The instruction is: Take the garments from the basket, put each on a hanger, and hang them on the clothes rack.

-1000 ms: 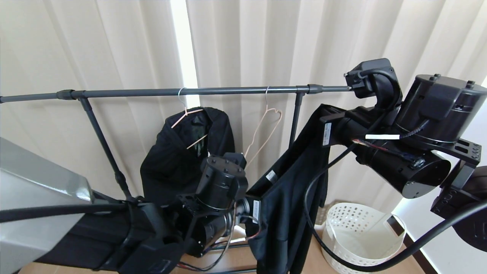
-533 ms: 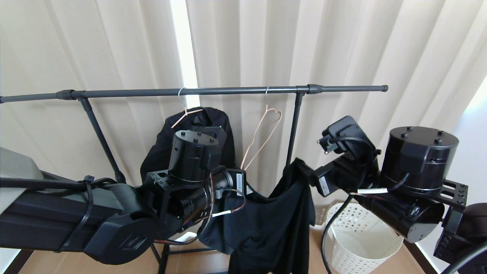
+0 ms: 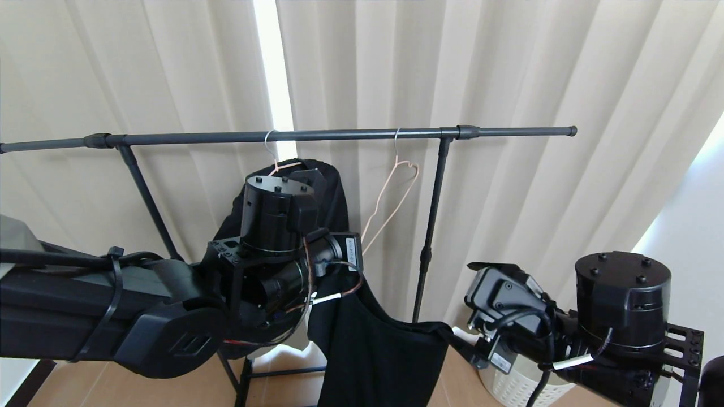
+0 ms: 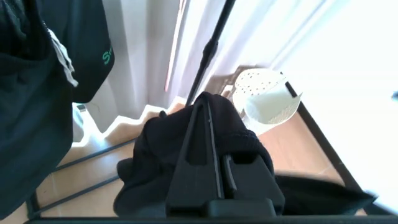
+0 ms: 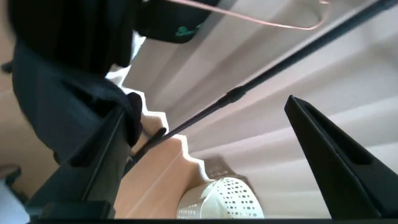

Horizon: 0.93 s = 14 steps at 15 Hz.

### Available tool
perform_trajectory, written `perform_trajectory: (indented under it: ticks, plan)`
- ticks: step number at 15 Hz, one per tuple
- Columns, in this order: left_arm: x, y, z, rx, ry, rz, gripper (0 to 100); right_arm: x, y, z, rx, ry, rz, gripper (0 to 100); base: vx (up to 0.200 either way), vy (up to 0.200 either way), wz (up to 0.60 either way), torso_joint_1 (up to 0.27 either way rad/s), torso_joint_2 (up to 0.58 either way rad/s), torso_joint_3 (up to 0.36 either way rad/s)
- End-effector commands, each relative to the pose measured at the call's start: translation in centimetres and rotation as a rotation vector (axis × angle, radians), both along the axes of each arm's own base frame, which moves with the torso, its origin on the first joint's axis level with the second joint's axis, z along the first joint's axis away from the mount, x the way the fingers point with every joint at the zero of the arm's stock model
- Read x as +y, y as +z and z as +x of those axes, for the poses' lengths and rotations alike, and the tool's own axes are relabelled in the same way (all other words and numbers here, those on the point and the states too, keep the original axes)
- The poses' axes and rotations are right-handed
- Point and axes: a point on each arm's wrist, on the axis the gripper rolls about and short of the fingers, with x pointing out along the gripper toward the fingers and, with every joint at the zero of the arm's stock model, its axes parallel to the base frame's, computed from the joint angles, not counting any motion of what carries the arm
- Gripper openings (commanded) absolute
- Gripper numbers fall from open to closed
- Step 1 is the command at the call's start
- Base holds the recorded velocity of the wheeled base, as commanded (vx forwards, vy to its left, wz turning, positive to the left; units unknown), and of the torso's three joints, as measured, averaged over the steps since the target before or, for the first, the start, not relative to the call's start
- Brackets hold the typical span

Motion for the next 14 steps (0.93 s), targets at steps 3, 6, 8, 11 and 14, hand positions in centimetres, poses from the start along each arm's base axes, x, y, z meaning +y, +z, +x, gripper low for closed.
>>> perform_trajectory:
  ticks: [3,6,8,11,14]
  plan:
    - [0.2,0.9,0.0,-0.021,0.004,-0.023,0,-0.4,-0.5,-1.1,0.054,0.149,0.031,100,0.0,0.0,0.0,0.0,0.0,0.0]
    - [0.2,1.1,-0.1,-0.025,0.006,-0.025,0,-0.3,-0.5,-1.5,0.083,0.273,0.084,100,0.0,0.0,0.0,0.0,0.0,0.0]
    - [0.2,1.1,-0.2,-0.026,0.004,-0.026,0,-0.2,-0.4,-1.6,0.09,0.332,0.114,100,0.0,0.0,0.0,0.0,0.0,0.0]
    - [0.1,0.9,-0.4,-0.017,-0.002,-0.024,0,2.7,0.2,-1.4,0.153,0.286,0.227,100,0.0,0.0,0.0,0.0,0.0,0.0]
    - [0.0,0.9,-0.4,-0.016,-0.004,-0.023,0,9.0,0.8,0.3,0.164,-0.091,0.442,100,0.0,0.0,0.0,0.0,0.0,0.0]
